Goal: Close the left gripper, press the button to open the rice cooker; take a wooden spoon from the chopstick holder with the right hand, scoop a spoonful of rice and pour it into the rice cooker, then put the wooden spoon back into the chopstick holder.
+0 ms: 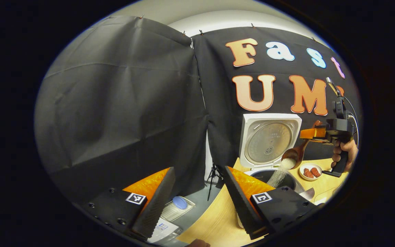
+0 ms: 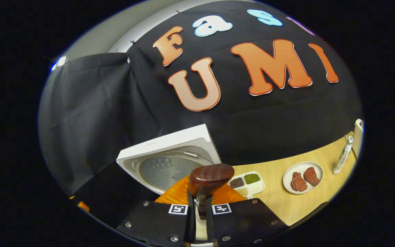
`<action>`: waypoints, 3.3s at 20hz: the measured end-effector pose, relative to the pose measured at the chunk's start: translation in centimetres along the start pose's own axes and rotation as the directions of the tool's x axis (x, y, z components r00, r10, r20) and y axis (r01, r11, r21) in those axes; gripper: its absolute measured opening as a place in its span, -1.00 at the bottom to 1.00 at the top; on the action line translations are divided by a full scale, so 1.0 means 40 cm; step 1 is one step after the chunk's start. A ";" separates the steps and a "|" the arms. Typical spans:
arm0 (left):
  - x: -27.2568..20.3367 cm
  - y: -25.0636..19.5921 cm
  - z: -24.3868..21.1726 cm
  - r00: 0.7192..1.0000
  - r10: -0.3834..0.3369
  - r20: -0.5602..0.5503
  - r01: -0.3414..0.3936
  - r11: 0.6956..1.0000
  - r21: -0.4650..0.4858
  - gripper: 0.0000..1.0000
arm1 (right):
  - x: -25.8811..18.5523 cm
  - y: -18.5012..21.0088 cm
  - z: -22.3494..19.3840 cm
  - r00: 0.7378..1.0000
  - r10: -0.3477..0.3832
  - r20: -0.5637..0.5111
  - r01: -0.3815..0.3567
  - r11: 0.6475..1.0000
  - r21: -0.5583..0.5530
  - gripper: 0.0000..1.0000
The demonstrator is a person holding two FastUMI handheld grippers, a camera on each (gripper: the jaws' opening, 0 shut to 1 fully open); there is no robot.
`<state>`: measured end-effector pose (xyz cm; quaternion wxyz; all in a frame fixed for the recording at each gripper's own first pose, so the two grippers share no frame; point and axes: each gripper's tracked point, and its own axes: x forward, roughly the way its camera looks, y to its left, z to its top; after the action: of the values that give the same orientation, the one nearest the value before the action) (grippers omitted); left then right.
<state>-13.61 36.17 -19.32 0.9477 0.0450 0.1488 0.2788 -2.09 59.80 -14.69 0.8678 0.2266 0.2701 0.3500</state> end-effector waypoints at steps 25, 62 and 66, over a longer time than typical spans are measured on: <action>-0.103 -0.158 0.044 0.999 0.003 0.051 -0.006 0.998 0.056 0.89 | -0.217 0.024 0.130 0.974 0.192 0.123 -0.143 0.935 -0.323 -0.77; -0.202 -0.713 0.178 0.982 -0.166 0.089 0.154 0.979 0.130 0.94 | -0.759 -1.186 -0.246 0.876 -0.479 -0.059 0.481 0.859 0.177 -0.77; -0.204 -0.706 0.191 0.985 -0.143 0.095 0.129 0.982 0.141 0.89 | -0.728 -1.209 -0.296 0.886 -0.454 -0.092 0.463 0.867 0.186 -0.75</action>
<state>-3.26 8.01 -14.73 0.9658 0.1132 0.1201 0.1999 -3.79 9.40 -42.72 0.8921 0.2352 0.3699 0.1099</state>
